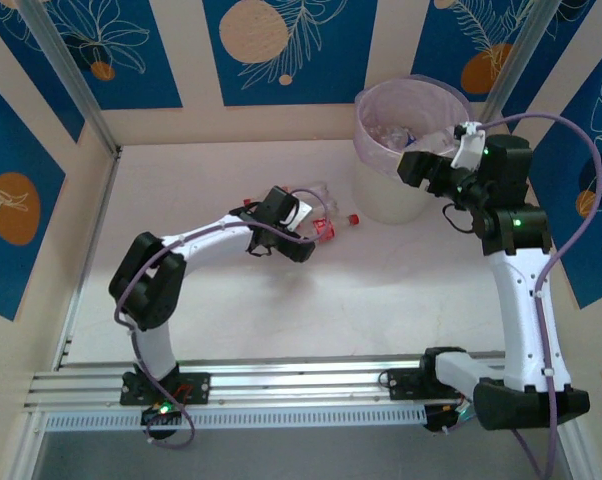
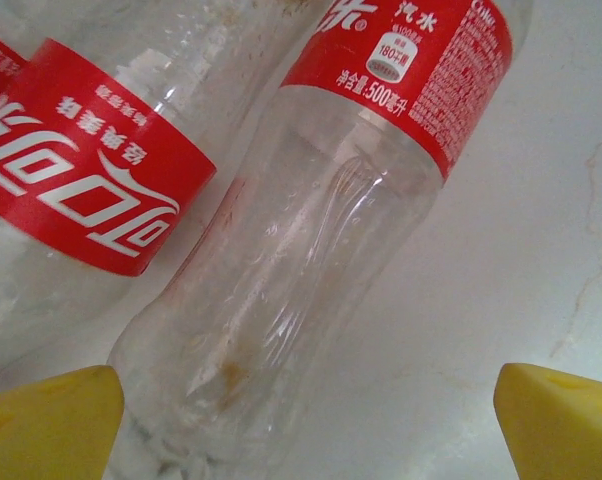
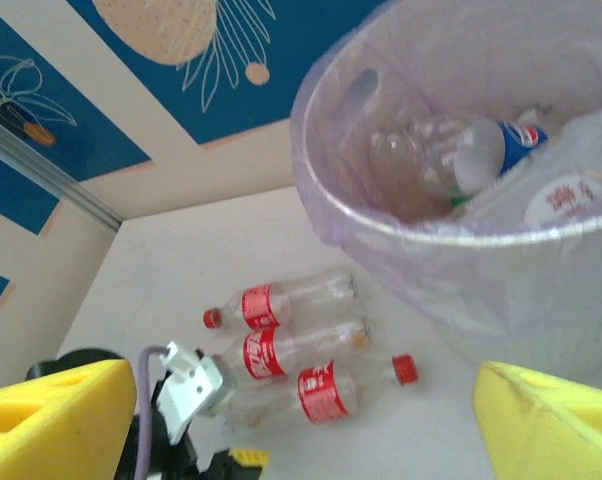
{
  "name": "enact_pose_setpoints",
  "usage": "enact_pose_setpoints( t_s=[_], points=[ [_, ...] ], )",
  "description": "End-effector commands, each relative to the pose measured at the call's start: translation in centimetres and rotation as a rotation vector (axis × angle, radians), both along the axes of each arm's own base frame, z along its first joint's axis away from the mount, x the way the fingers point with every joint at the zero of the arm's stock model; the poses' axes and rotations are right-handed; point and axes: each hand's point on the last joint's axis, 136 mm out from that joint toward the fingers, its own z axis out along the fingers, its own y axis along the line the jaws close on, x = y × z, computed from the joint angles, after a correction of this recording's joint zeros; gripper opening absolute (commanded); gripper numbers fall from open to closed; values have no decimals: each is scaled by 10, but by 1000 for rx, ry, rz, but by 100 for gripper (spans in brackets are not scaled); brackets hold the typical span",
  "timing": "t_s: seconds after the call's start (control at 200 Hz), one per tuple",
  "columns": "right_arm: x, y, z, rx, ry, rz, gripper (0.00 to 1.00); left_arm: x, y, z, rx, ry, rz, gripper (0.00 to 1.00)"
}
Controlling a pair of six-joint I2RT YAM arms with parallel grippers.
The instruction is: Put the plastic bottles in the bin
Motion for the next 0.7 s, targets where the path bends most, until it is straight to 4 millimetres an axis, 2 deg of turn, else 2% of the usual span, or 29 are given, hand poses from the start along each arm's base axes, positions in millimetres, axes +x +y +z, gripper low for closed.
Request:
enact_pose_setpoints(
  t_s=[0.0,0.16,0.37,0.555,0.695],
  points=[
    [-17,5,-7,28,28,20,88,10,-2,-5,26,-21,-16,95],
    [-34,2,-22,29,61,2,88,5,-8,-14,11,12,-36,93],
    [-44,3,-37,63,88,-5,88,-20,-28,-27,1,63,-89,84],
    [-52,5,-55,97,121,-11,88,-25,-30,-49,24,102,-77,79],
    [-60,4,-68,102,155,-22,88,-26,-34,-55,35,106,-84,72]
  ],
)
